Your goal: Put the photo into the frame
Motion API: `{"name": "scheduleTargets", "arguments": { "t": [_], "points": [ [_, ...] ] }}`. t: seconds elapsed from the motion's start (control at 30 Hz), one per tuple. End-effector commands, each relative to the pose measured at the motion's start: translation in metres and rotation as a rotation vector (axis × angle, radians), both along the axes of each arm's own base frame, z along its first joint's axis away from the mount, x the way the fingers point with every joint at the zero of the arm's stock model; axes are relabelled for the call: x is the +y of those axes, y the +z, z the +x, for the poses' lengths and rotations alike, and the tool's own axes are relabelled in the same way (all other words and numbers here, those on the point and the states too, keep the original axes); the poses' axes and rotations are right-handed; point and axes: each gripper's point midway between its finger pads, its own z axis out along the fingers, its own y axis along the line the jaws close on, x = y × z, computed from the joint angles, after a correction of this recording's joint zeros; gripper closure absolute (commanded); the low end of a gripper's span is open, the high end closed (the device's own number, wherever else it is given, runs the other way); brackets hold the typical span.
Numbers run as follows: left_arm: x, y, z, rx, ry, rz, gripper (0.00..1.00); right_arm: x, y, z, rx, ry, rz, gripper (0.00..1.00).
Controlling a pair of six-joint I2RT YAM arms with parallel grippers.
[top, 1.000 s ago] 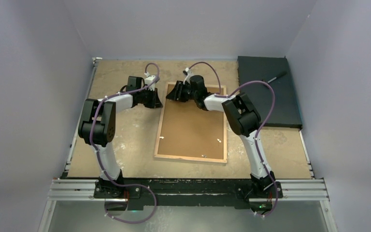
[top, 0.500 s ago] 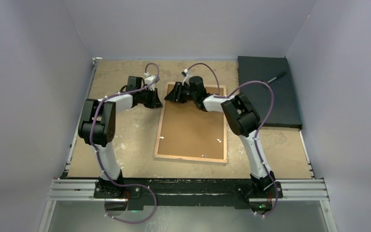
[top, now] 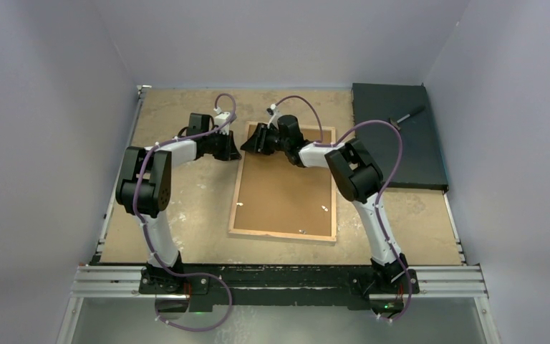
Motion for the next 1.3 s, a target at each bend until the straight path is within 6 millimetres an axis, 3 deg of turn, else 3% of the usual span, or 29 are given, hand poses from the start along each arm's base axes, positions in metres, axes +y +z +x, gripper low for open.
{"name": "scheduleTargets", "arguments": {
  "t": [0.0,0.1,0.27,0.37,0.63,1.27],
  "points": [
    [0.008,-0.027,-0.030,0.114,-0.014,0.043,1.00,0.004,-0.013,-0.003,0.037,0.016,-0.008,0.55],
    [0.008,-0.026,-0.030,0.113,-0.015,0.043,1.00,0.003,0.005,-0.010,0.008,0.046,0.019,0.53],
    [0.009,-0.022,-0.032,0.108,-0.018,0.039,1.00,-0.019,0.032,-0.012,-0.031,0.015,0.038,0.48],
    [0.009,-0.021,-0.032,0.104,-0.017,0.037,1.00,-0.027,0.027,-0.007,-0.025,-0.011,0.025,0.48],
    [0.009,-0.022,-0.032,0.108,-0.017,0.035,1.00,-0.022,0.007,0.007,-0.010,-0.044,0.001,0.48],
    [0.008,-0.024,-0.034,0.113,-0.019,0.028,1.00,0.000,0.002,0.011,-0.013,-0.086,-0.058,0.51]
  ]
}}
